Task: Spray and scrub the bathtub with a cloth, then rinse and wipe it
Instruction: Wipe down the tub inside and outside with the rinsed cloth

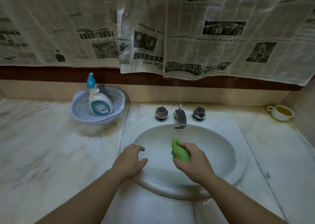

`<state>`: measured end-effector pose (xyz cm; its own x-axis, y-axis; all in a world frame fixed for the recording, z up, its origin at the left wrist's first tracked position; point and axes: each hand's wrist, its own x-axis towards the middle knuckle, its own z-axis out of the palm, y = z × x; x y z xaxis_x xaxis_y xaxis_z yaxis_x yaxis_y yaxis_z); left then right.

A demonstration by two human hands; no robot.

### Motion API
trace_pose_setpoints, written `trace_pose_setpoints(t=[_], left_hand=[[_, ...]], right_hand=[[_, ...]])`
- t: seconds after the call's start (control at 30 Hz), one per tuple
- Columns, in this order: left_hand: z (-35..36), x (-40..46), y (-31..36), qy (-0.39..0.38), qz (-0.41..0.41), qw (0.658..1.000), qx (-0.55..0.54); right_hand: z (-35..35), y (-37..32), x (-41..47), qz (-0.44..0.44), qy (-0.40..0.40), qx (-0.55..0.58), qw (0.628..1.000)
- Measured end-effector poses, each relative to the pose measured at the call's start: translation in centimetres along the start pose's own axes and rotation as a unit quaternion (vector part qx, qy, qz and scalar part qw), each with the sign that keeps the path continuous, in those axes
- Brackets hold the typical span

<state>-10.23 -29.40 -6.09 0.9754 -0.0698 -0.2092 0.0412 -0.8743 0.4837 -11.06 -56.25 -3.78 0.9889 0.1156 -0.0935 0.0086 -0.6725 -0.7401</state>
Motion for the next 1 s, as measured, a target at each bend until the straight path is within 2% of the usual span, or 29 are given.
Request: trace_pose_setpoints(t=[0.23,0.33,0.47,0.53,0.67,0.73,1.0], left_hand=[[-2.7,1.5,-2.4,0.068,-0.041,0.996,-0.029],[-4.7,1.8,-4.2,0.146,-0.052,0.987,-0.034],[-8.4,3.7,-7.7,0.274,-0.063,0.958,0.054],[-10.2,5.0,-9.6,0.27,-0.085,0.954,0.095],[-12.1,6.6,-12.3,0.152,-0.132,0.97,0.137],[-12.3,6.8,-13.1,0.133,-0.12,0.973,0.143],[-9.7,2.3,-15.8,0.258,0.016,0.96,0.104]], right_hand=[[2.6,-2.9,6.9,-0.076,-0.064,-0.005,0.995],[4.2,-4.6,9.0,-0.095,-0.074,0.006,0.993],[6.4,-7.5,11.4,-0.123,-0.076,0.029,0.989],[7.4,-9.0,12.4,-0.136,-0.074,0.031,0.987],[9.4,-12.0,14.1,-0.155,-0.059,0.03,0.986],[10.3,-13.6,14.8,-0.181,-0.058,0.021,0.981],[13.1,-21.2,17.2,-0.315,-0.089,-0.042,0.944]])
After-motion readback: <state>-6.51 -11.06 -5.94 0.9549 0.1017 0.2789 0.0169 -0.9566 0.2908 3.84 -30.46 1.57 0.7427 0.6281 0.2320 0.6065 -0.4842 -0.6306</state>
